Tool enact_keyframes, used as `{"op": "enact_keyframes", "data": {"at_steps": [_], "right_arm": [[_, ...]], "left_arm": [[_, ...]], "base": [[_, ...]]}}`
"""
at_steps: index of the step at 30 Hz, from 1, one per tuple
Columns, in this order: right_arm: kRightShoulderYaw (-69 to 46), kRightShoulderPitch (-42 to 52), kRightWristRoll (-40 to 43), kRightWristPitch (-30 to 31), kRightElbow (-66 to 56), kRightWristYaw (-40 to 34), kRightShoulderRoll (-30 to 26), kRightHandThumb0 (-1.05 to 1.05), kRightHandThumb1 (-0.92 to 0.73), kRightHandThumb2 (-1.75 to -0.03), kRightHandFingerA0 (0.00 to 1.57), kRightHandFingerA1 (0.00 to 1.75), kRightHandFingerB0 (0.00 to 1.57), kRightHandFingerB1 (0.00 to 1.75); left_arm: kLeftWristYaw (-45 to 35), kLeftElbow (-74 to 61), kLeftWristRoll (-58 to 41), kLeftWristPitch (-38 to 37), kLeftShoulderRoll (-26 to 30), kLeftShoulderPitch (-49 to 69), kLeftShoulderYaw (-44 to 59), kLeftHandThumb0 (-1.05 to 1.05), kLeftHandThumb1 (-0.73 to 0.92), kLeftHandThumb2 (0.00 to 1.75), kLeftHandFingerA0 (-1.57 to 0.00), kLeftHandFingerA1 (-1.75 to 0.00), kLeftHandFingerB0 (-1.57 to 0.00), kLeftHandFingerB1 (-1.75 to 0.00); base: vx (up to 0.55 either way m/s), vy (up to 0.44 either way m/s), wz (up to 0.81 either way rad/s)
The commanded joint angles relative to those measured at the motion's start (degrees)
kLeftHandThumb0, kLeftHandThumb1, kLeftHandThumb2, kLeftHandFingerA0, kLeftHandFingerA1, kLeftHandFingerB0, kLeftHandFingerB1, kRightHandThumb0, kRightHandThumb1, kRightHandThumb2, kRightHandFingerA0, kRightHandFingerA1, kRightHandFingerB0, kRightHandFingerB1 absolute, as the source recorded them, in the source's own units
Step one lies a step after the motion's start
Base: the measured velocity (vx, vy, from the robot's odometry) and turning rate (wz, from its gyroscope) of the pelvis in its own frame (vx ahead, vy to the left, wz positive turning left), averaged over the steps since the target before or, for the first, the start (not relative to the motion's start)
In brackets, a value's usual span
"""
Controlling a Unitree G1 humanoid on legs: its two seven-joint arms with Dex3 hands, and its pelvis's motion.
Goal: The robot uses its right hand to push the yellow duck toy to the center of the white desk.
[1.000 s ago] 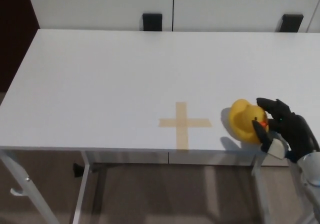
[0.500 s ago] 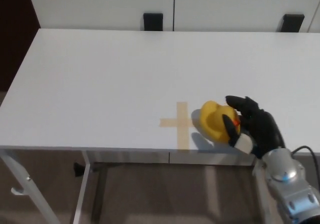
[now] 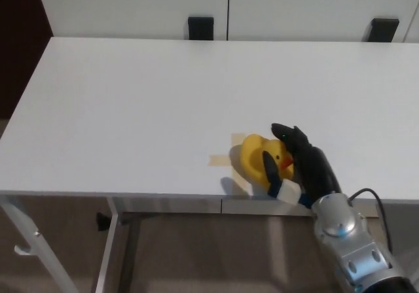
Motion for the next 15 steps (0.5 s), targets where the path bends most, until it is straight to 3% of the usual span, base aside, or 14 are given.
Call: {"op": "enact_keyframes", "data": {"at_steps": [1, 10, 15], "right_arm": [[1.6, 0.2, -1.8, 2.3, 0.6, -0.7, 1.3, -0.92, -0.76, -1.17, 0.0, 0.38, 0.07, 0.39], [1.8, -0.3, -2.0, 4.1, 0.1, 0.0, 1.5, -0.93, -0.77, -1.19, 0.0, 0.32, 0.03, 0.34], [2.0, -1.0, -2.0, 5.1, -0.6, 1.0, 1.6, -0.93, -0.78, -1.18, 0.0, 0.27, 0.03, 0.32]], "left_arm": [[-0.1, -0.2, 0.5, -1.7, 0.4, 0.7, -0.2, -0.13, 0.57, 0.86, -0.86, -0.84, -0.89, -0.86], [-0.3, -0.2, 0.8, -1.6, 0.5, 0.6, -0.5, -0.12, 0.55, 0.9, -0.86, -0.86, -0.89, -0.85], [0.0, -0.1, 1.2, -1.9, 0.5, 0.7, -1.0, -0.17, 0.56, 0.82, -0.88, -0.86, -0.89, -0.87]], "base": [[0.0, 0.0, 0.0], [0.0, 0.0, 0.0], [0.0, 0.0, 0.0]]}}
